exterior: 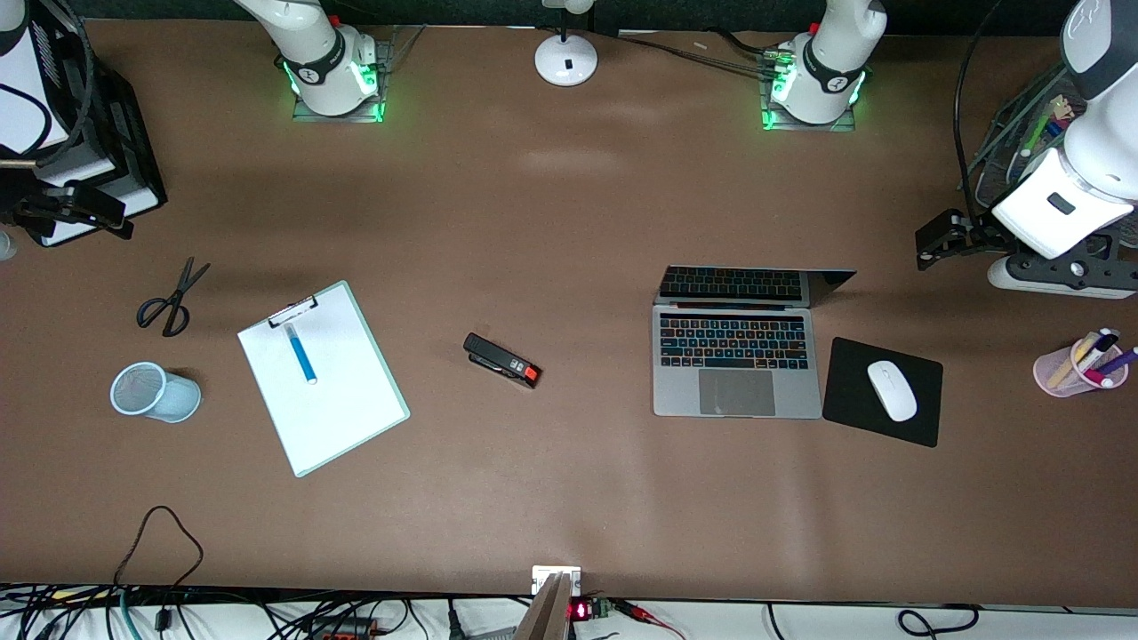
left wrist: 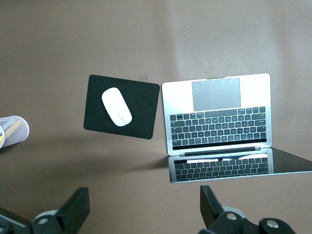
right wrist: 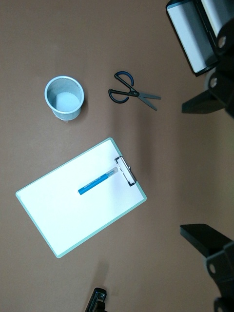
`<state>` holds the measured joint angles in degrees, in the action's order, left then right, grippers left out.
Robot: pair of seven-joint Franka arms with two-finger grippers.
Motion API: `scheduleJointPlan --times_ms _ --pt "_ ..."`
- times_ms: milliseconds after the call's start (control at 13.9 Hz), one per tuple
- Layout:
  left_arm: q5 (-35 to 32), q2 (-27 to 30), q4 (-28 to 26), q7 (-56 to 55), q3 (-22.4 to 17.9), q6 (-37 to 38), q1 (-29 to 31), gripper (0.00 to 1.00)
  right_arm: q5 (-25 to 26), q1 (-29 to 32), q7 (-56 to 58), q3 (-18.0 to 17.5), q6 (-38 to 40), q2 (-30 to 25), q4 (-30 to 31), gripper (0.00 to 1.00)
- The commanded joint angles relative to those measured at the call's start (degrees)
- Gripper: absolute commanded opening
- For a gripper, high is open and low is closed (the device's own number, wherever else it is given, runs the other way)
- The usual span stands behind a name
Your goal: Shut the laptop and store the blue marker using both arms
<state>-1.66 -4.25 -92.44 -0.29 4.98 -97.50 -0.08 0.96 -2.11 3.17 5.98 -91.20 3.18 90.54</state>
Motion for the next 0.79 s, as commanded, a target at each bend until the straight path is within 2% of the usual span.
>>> scheduleJointPlan --times_ms 0,360,720 --pt "-0.8 -0.9 2.1 0.9 0.2 1.1 0.3 1.00 -0.7 0.5 -0.8 -0.7 1.0 -0.4 -0.5 1.00" --pt "-0.4 -0.9 2.1 0.4 0.2 1.8 0.3 1.00 -0.7 0.5 -0.4 -0.8 0.5 0.3 -0.7 1.00" --pt "0.0 -1.6 2.4 -1.9 0.2 4.3 -0.3 1.00 -0.9 0.3 0.1 -1.1 -1.8 4.6 -0.6 1.00"
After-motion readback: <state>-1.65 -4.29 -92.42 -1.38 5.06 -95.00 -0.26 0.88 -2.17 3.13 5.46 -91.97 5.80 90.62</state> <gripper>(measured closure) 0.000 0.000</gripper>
